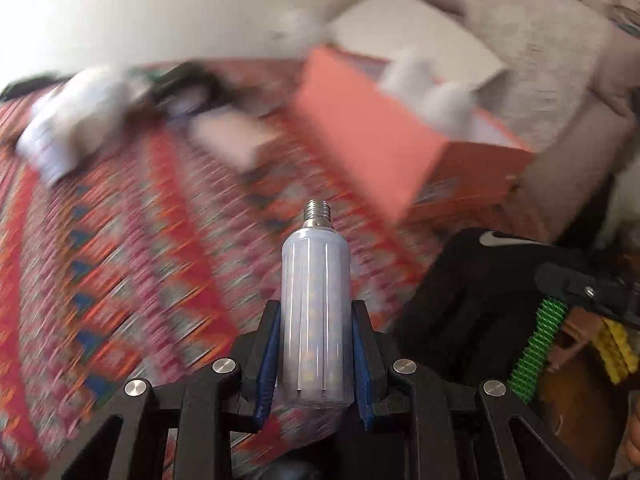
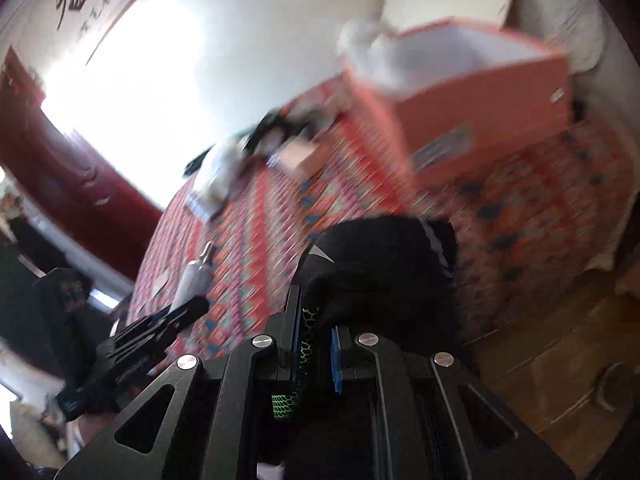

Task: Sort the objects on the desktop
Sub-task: 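Drop the bulb and black cloth into the pink shoebox with both tools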

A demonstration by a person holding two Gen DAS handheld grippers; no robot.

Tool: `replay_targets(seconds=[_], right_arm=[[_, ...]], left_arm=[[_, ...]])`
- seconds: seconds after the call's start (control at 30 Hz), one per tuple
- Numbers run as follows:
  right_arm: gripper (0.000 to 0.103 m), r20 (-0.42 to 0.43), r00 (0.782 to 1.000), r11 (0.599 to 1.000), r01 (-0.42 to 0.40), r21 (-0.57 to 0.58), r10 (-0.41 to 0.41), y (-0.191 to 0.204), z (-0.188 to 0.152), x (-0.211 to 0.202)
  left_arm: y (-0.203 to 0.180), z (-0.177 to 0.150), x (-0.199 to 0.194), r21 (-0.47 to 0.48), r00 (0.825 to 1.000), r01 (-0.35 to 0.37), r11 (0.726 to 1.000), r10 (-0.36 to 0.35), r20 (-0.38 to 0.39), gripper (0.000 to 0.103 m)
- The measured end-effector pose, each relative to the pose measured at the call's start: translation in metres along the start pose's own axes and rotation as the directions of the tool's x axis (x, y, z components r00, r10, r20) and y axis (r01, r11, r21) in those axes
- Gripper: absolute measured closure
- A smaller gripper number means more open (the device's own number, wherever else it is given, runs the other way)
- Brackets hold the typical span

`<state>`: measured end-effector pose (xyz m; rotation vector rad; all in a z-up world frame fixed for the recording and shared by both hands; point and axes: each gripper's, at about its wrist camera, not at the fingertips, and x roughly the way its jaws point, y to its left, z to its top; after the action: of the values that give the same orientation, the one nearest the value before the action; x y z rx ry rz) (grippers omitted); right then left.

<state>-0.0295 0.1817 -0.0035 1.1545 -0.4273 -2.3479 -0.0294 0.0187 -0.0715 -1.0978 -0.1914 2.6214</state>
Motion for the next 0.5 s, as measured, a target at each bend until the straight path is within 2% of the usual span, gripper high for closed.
replay_targets(seconds=[0.1,0.23,0.33,0.5], right_arm=[[0.092,0.097,0.993,0.997,0.074,-0.008,-0.073,-0.015,0.023,-0.027],[0.092,0.206,0.966,0.986,0.167,-0.026,-0.158,-0.026,0.050,-0.053],[0.092,0.276,0.938,0.972,0.232,-0.043,-0.212,-0.032,0.073,-0.063],[0.091,0.339,0.905,0.952,0.298,-0.069,-0.258,-0.041,0.116,-0.059]], left_arm=[[-0.033,0.025,0.003,0.071,0.998,0.042,0.997,-0.044,0.036,0.078],[-0.078,0.062,0.014,0.178,0.994,0.065,0.982,-0.079,0.076,0.078],[-0.101,0.088,0.029,0.210,0.992,0.084,0.974,-0.102,0.077,0.078],[-0.134,0.129,0.063,0.246,0.990,0.100,0.964,-0.121,0.072,0.078]])
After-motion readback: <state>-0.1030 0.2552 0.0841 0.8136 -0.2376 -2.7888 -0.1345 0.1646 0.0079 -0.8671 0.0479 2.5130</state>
